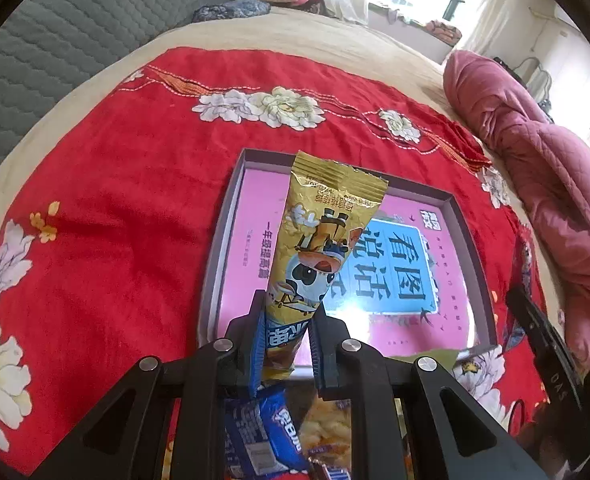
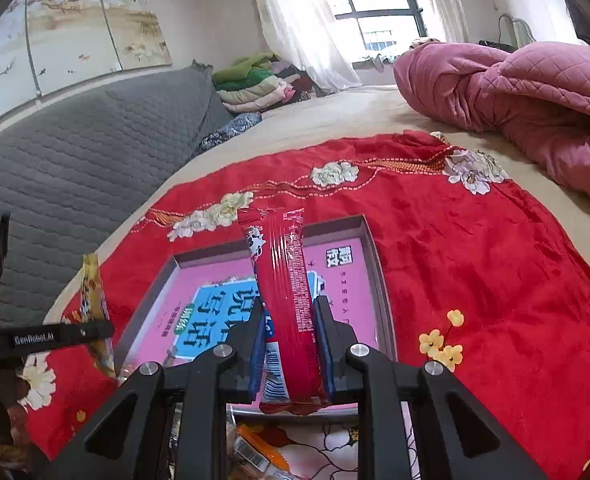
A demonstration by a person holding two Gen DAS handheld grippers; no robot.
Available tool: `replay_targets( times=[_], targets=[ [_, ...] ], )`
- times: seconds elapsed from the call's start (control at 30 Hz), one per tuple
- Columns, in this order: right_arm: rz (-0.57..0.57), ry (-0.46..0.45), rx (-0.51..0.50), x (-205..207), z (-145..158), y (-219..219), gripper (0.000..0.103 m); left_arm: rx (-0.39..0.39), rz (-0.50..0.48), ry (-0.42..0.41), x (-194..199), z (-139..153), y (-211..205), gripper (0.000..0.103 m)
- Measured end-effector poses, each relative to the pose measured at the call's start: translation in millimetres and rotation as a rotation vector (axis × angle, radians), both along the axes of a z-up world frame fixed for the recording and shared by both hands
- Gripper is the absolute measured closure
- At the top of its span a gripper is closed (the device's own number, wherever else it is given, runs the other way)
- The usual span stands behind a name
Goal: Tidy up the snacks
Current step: 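Carry the red bar with the right tool while the left tool carries the yellow bag into the box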
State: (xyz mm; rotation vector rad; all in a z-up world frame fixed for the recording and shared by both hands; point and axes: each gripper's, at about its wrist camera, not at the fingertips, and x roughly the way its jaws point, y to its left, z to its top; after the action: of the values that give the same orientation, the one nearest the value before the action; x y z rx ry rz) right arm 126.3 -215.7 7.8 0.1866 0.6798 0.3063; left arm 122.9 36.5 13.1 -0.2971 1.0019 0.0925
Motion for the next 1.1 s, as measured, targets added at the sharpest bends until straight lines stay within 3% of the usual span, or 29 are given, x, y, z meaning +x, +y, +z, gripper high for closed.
replay_targets(
  times=[0.53, 1.1],
  targets=[
    [-0.009, 0.081, -0.025, 9, -30, -4, 0.08, -0.022, -0.007, 0.04, 23, -28, 2, 0.084],
    [-0.016, 0.107, -0.059, 16, -44, -2, 0.08, -0.007, -0.003, 0.096, 38, -56, 3, 0.084]
  ],
)
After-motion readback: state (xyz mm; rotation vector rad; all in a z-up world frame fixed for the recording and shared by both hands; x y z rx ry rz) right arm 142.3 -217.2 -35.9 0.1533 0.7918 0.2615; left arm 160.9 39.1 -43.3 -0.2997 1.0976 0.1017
